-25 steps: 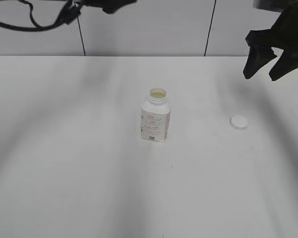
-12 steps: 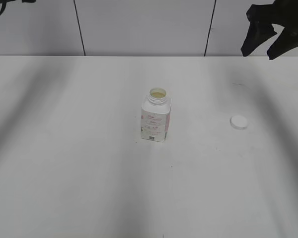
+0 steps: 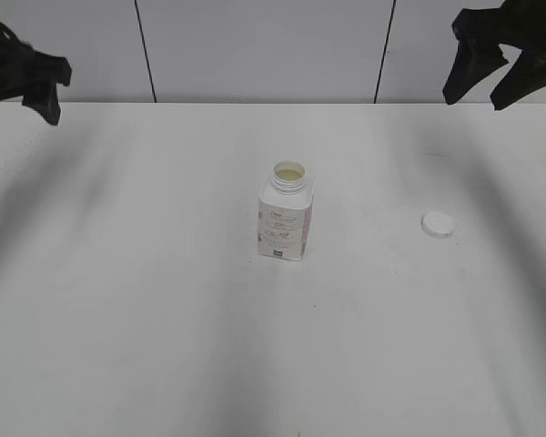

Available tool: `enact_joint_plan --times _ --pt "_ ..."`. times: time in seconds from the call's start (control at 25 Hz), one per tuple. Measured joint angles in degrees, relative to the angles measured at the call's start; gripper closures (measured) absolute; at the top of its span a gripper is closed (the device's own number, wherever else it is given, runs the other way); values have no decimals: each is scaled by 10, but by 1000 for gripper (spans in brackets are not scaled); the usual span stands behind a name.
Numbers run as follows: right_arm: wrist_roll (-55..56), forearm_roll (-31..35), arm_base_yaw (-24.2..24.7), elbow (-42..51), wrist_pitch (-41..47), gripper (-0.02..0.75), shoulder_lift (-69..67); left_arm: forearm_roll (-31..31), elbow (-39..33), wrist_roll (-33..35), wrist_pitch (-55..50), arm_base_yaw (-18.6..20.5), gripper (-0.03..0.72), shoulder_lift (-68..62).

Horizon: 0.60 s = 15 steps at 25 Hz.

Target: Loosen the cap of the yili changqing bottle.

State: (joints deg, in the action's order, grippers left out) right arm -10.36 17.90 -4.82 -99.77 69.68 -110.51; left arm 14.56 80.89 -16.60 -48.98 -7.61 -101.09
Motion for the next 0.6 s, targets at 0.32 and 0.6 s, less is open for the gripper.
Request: enact_joint_plan --times 0.32,0.6 --pt "1 -51 0 1 0 204 2 -86 36 108 -174 17 123 -15" --pt "16 -95 0 59 0 204 73 -88 38 108 -207 18 123 -15"
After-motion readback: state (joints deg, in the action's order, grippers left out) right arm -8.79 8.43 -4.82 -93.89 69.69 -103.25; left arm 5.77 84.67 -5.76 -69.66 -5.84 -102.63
